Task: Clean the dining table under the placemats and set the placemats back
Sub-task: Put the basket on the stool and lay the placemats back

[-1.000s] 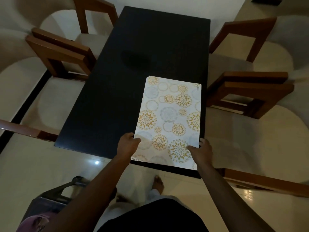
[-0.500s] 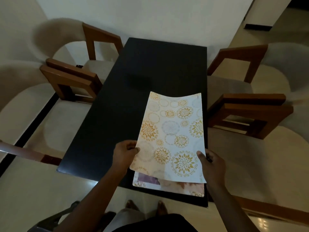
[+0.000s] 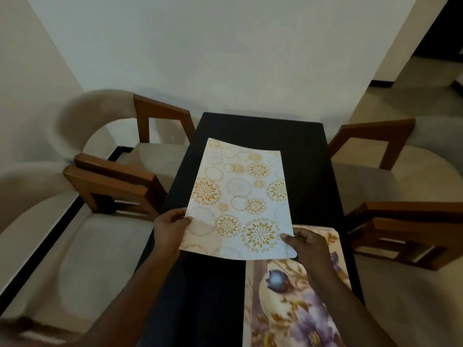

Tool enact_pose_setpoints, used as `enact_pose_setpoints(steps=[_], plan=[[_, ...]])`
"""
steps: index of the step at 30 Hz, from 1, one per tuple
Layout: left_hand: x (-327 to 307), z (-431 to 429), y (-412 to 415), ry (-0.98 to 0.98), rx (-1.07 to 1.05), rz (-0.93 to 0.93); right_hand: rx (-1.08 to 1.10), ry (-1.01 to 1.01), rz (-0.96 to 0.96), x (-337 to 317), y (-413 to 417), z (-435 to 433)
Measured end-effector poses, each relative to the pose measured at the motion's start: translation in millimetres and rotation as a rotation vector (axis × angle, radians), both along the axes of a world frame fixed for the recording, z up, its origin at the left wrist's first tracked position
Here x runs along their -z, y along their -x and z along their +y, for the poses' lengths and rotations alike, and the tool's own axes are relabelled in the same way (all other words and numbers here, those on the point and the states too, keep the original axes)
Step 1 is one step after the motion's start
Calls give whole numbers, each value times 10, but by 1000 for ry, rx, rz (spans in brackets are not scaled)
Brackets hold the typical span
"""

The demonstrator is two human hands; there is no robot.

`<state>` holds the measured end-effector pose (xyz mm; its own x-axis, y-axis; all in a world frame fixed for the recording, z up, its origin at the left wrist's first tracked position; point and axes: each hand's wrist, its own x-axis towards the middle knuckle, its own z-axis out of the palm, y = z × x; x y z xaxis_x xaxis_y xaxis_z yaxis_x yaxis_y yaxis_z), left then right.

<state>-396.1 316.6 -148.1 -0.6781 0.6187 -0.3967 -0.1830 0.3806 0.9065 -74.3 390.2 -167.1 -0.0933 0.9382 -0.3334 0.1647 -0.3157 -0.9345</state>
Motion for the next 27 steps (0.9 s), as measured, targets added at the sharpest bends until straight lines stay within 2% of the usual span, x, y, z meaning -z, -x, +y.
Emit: enact_pose_setpoints(steps=[6, 11, 19, 27], plan=[[252, 1079, 993, -19, 33, -101, 35, -35, -132, 297, 962, 986], [576, 1821, 1586, 81, 130, -153, 78, 14, -172, 651, 1556, 1642], [1149, 2354, 1897, 181, 202, -28, 135, 7, -425, 1163, 1809, 2182], [1333, 2527, 2046, 213, 161, 67, 205, 38, -491, 1377, 1896, 2327]])
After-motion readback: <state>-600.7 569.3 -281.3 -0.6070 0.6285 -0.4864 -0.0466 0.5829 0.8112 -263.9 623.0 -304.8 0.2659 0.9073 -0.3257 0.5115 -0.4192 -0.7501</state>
